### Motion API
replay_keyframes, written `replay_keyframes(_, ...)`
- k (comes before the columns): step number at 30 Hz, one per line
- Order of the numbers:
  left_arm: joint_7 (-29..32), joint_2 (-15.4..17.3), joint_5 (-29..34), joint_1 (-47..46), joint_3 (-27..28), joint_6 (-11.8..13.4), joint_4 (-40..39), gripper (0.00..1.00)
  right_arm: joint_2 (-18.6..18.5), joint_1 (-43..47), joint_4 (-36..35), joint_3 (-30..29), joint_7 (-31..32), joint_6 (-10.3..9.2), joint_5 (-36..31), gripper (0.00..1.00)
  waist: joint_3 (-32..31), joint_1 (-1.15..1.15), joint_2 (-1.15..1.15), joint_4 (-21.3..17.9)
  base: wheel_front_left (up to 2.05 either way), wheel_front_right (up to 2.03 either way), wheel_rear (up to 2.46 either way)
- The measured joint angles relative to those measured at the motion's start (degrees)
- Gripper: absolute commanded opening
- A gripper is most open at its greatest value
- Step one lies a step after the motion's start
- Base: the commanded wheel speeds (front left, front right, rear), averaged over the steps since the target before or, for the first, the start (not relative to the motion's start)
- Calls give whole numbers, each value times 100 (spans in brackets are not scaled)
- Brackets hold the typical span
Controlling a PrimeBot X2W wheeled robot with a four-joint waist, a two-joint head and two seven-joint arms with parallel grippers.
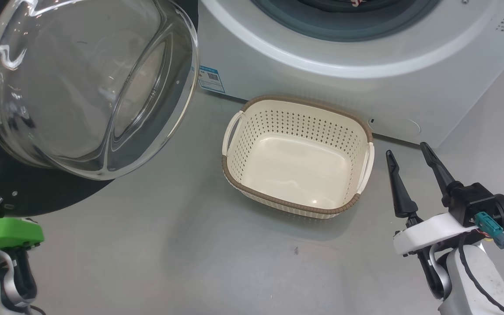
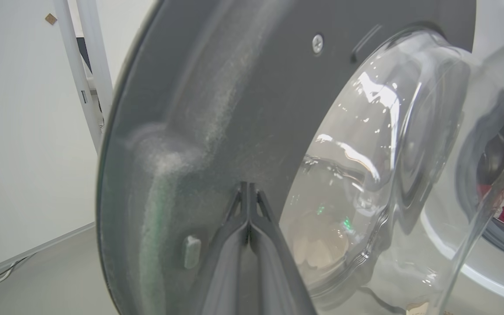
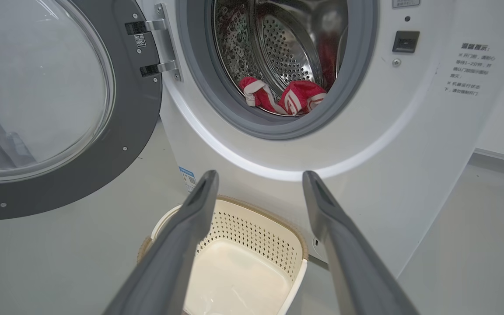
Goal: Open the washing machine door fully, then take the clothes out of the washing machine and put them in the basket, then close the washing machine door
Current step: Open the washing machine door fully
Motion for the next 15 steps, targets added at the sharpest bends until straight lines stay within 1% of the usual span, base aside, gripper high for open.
replay_keyframes(5,-13,-22,41,-23,-58,0,45,0,3,-2,44,0,0,4,1,100,-52,0,0,-11,0,0,0)
replay_keyframes(10,-44,-121,181,15,-229,-1,-24,0,16,-2,52,2,0,4,1,100,-133,0,0,-30,0,0,0)
replay_keyframes(15,-51,-189,303,262,-356,-1,-172,0,49,2,51,15,0,5,1,100,-239,0,0,-62,0,0,0)
